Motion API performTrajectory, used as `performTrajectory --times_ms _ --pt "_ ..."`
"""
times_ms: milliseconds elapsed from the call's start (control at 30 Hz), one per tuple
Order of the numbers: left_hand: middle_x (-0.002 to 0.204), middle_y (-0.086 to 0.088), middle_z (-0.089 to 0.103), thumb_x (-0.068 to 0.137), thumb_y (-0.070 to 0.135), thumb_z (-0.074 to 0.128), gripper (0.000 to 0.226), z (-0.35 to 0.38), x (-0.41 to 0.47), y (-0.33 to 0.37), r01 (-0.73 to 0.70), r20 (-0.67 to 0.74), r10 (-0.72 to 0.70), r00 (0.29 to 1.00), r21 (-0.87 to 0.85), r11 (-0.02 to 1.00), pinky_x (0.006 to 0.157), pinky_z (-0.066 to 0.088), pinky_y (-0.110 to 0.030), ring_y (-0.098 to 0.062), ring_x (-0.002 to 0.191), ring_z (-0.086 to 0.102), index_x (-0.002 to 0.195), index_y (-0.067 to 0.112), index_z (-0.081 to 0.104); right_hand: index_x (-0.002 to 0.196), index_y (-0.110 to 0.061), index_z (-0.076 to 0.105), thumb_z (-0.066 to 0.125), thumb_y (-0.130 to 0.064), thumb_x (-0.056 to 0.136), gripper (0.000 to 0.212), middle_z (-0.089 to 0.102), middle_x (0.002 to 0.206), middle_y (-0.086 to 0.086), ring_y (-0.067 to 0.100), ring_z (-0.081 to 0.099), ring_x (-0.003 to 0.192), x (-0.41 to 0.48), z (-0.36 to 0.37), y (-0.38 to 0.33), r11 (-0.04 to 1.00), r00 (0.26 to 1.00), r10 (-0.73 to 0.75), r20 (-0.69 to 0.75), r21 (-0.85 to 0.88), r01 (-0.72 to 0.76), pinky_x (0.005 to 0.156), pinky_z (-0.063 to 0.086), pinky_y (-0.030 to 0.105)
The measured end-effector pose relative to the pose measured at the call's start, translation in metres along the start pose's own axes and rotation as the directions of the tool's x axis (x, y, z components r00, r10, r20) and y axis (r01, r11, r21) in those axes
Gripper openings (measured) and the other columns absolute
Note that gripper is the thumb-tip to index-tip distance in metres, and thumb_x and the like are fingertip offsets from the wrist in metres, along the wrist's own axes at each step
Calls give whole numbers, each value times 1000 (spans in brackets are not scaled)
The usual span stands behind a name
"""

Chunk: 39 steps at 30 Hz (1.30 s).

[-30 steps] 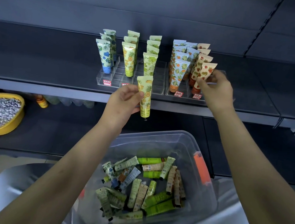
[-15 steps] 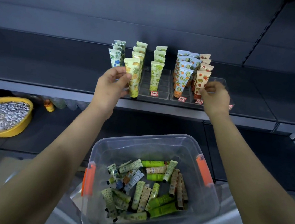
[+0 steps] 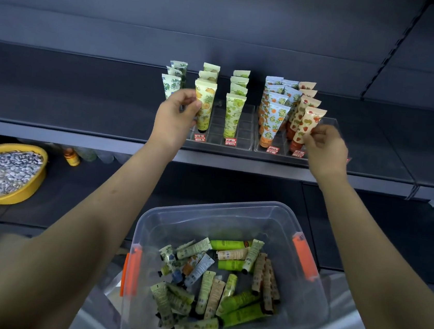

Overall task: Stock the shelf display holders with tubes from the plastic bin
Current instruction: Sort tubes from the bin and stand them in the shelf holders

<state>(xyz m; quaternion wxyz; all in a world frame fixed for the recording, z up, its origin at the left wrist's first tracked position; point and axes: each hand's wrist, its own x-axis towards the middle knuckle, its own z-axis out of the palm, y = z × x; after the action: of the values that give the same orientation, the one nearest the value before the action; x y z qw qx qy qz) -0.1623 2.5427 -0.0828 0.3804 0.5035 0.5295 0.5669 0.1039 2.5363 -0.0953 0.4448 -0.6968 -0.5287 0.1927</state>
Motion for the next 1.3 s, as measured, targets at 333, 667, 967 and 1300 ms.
performTrajectory --times_ms 333,667,967,1300 --pt "91 12 56 95 13 53 12 1 14 -21 11 16 -13 1000 137 990 92 53 -40 -16 96 60 104 21 56 120 -5 53 56 -16 94 28 55 101 0 11 54 94 3 2 6 999 999 -46 7 16 46 77 41 20" --pt "103 3 58 96 18 52 24 -1 17 -28 12 15 -16 1000 226 974 97 49 -40 -21 106 60 119 14 56 116 -2 55 60 -12 91 27 63 109 10 20 58 103 5 6 13 996 997 -66 40 -57 68 89 46 28" --pt "105 7 57 96 17 52 26 -2 9 -26 11 2 -12 1000 240 971 99 47 -35 -20 109 60 121 14 56 125 -5 52 64 -16 88 40 62 106 3 15 58 94 4 3 8 998 997 -30 68 -61 35 83 46 25" --pt "126 0 50 96 21 53 30 -16 -54 -33 -85 -45 110 993 378 922 86 38 -14 -7 105 52 125 16 55 118 -10 57 66 -20 86 34 60 121 6 25 50 118 -37 2 14 982 984 -156 -84 -120 145 98 41 32"
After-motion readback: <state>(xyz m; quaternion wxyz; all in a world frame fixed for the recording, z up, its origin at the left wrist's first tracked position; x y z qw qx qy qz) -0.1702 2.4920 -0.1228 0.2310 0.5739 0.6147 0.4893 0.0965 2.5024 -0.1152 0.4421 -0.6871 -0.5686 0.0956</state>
